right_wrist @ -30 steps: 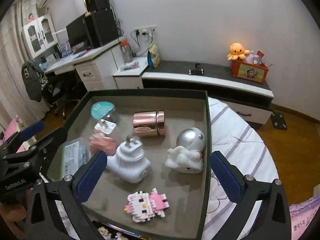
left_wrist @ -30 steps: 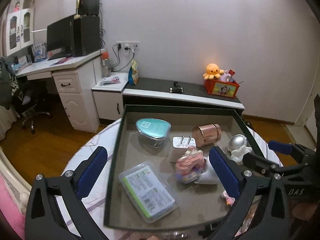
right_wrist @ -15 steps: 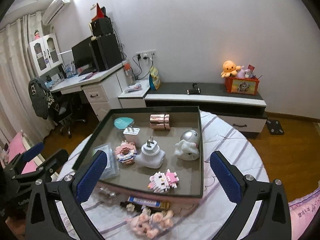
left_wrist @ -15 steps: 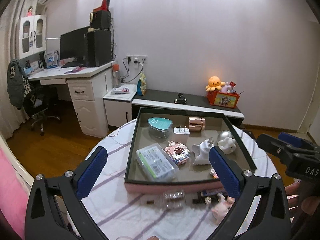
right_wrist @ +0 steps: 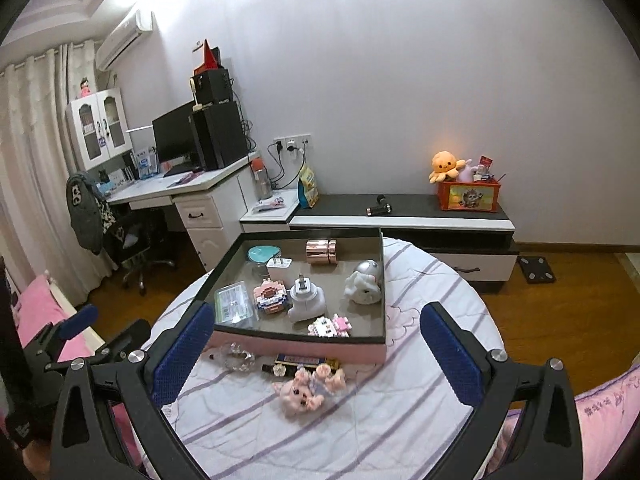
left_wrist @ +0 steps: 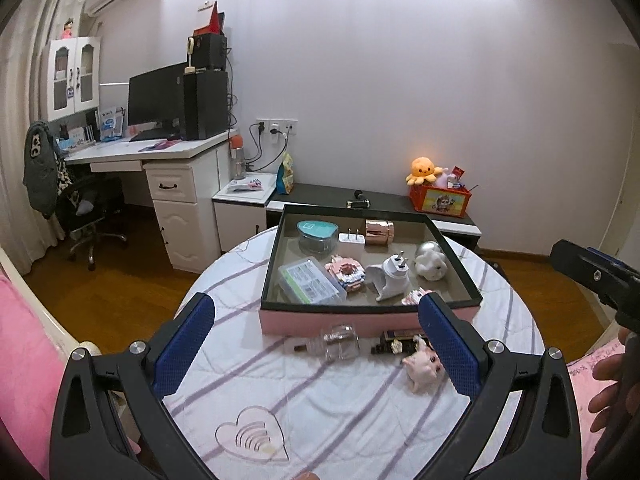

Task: Organize rigid objects
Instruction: 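Withdraw both tools from the box back toward the bottle and doll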

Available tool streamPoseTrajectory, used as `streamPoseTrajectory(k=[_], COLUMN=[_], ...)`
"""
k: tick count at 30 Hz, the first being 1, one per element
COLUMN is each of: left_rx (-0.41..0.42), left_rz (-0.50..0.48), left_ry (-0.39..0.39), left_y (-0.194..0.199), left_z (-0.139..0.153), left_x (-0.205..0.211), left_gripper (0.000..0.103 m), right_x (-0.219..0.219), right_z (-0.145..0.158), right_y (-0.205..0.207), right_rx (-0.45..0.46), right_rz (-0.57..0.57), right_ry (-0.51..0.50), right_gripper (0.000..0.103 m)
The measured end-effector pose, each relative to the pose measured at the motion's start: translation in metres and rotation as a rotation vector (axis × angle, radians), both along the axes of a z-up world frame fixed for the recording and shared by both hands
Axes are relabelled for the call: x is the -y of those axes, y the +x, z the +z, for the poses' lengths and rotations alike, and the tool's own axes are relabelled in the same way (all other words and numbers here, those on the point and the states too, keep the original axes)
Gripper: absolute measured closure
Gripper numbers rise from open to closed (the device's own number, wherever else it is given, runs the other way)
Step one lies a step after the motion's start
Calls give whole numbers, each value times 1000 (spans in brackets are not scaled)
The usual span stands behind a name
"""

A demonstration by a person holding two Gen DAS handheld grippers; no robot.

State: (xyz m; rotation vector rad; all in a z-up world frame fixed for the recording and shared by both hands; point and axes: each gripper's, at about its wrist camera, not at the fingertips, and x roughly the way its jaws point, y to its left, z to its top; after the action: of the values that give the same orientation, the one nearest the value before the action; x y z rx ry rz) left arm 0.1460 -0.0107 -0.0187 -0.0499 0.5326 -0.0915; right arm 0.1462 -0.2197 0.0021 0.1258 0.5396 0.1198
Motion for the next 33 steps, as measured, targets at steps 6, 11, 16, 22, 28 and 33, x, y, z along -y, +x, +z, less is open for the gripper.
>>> streamPoseTrajectory(k=[6,11,16,22,28,33], left_rx=[6,9,12,12,15,10], left_rz=[2,-4,-3,2,4,3], left_ry=[18,13,11,6,6,4], left_y=[-17,-25,-32,-36,-37,-37], left_z=[3,3,5,4,4,4], left_x=[4,5,5,2,1,1], left_gripper=[0,0,0,0,0,0], right_x=[5,7,10,10,9,4], right_z=[-10,-18,-20,-20,-16,-13], right_y=[-27,-40,-45,-47,-51,-53], right_rx=[11,-9,-13,-10,-5,-5], right_rz=[-41,-51,-57,-57,-47,-42], right_ry=[-2,-8,-9,-8,-16,-27], right_gripper=[0,0,0,0,0,0])
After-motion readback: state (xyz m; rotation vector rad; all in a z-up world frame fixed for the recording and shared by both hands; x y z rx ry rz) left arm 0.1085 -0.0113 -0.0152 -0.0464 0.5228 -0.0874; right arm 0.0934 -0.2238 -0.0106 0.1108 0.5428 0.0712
